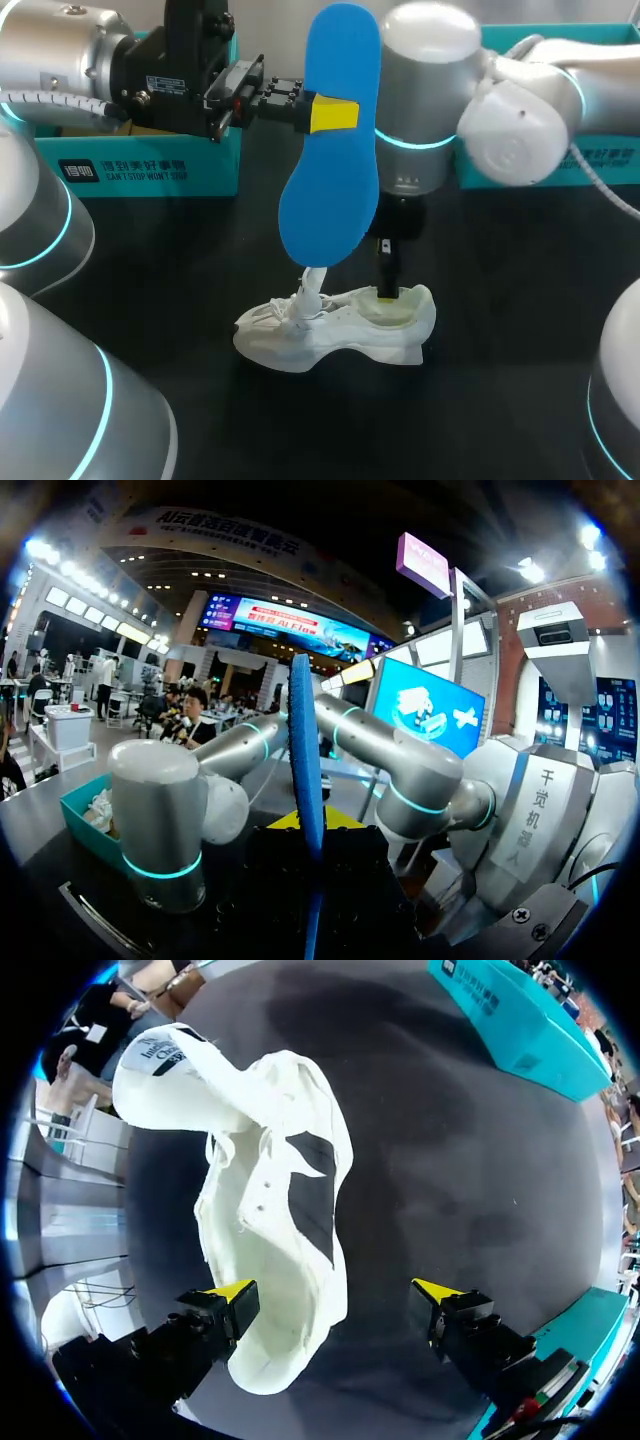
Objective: Take the shoe out of the shoebox, open the shoe tongue, remove and reinsert the insole, then place the shoe into the shoebox
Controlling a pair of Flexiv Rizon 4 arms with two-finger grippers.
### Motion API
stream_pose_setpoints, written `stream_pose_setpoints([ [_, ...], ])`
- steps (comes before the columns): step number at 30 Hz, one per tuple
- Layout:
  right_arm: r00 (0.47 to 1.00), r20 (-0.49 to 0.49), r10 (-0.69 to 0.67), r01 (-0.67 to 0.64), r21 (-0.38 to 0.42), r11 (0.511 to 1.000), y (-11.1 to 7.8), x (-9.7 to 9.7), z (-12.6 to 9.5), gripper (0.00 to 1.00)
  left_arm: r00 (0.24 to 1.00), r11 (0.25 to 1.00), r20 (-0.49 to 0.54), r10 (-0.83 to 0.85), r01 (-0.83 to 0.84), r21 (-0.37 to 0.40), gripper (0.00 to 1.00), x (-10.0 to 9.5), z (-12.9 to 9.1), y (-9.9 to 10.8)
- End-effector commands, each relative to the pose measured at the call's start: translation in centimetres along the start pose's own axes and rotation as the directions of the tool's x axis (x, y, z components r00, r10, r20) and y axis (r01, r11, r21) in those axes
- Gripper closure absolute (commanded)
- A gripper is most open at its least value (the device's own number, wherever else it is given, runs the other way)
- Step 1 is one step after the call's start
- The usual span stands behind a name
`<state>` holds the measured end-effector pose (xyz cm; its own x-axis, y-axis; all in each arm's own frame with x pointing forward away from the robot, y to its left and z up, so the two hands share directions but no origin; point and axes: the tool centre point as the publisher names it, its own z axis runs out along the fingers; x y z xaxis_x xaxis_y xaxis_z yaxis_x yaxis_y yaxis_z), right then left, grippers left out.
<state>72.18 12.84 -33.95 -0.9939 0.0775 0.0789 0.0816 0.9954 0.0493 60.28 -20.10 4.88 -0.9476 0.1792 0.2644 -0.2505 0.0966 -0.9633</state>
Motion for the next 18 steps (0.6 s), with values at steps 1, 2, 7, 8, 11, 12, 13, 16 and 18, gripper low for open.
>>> stream_pose_setpoints([
  [1, 1.0, -0.007, 0.001, -0.001, 0.05, 0.999, 1.4, -0.7, 1.9, 0.0, 1.0, 1.0, -0.002, 0.0, 0.0, 0.0, 1.0, -0.1, 0.1, 0.0],
  [2, 1.0, -0.006, 0.001, -0.001, 0.051, 0.999, 1.5, -0.8, 2.1, 0.0, 1.0, 1.0, -0.002, 0.0, 0.0, 0.0, 1.0, -0.1, 0.1, 0.0],
  [7, 1.0, -0.007, 0.0, 0.0, 0.069, 0.998, 2.1, -0.9, 2.9, 0.0, 1.0, 1.0, -0.002, 0.0, 0.0, 0.0, 1.0, -0.1, 0.1, 0.0],
  [8, 1.0, -0.01, 0.0, 0.0, 0.078, 0.997, 2.2, -0.9, 3.2, 0.0, 1.0, 1.0, -0.002, 0.0, 0.0, 0.0, 1.0, -0.1, 0.1, 0.0],
  [11, 1.0, -0.015, 0.004, -0.003, 0.086, 0.996, 2.2, -0.9, 3.8, 0.0, 1.0, 1.0, -0.002, 0.0, 0.0, 0.0, 1.0, -0.1, 0.1, 0.0],
  [12, 1.0, -0.015, 0.005, -0.003, 0.085, 0.996, 2.1, -0.9, 3.9, 0.0, 1.0, 1.0, -0.002, 0.0, 0.0, 0.0, 1.0, -0.1, 0.1, 0.0],
  [13, 1.0, -0.016, 0.006, -0.004, 0.084, 0.996, 2.1, -0.9, 4.1, 0.0, 1.0, 1.0, -0.002, 0.0, 0.0, 0.0, 1.0, -0.1, 0.1, 0.0],
  [16, 1.0, -0.024, 0.007, -0.005, 0.076, 0.997, 2.0, -0.7, 4.6, 0.0, 1.0, 1.0, -0.002, 0.0, 0.0, 0.0, 1.0, -0.1, 0.1, 0.0],
  [18, 0.999, -0.032, 0.008, -0.005, 0.076, 0.997, 2.0, -0.5, 4.9, 0.17, 1.0, 1.0, -0.002, 0.0, 0.0, 0.0, 1.0, -0.1, 0.1, 0.0],
])
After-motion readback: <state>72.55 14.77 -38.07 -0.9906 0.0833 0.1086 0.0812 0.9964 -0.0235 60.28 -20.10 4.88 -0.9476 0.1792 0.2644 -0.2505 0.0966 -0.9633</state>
